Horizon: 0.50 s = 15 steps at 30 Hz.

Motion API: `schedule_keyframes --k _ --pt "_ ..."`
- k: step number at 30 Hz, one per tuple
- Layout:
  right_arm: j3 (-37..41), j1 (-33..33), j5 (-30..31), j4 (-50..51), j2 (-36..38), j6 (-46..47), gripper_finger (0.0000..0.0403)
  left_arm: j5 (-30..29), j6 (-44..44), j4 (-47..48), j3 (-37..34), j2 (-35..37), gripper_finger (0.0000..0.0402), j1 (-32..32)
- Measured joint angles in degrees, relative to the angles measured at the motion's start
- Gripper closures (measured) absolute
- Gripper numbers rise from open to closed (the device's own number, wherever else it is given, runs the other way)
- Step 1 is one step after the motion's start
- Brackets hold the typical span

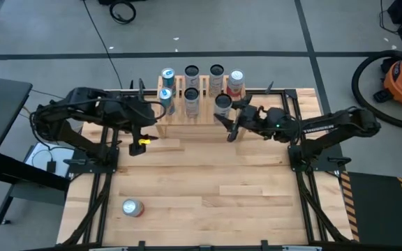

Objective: Place canned beverage on shelf
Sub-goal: Put the white yellow soda can on the shelf aligned with the other white yellow soda can

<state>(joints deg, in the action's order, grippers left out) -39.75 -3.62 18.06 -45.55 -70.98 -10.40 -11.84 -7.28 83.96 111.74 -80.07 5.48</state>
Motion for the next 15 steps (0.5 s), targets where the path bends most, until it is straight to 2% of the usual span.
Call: schedule_keyframes --k 7,15 --pt "2.7 -3.7 -1.6 -1.5 -4.3 1.6 0.0148 0.0 0.0 -0.4 0.0 -0.1 0.0127 0.0" --pt "4.3 -6.5 -2.7 -16.1 -11.2 3.3 0.0148 0.0 -0.2 -0.3 0.0 -0.1 0.0127 0.0"
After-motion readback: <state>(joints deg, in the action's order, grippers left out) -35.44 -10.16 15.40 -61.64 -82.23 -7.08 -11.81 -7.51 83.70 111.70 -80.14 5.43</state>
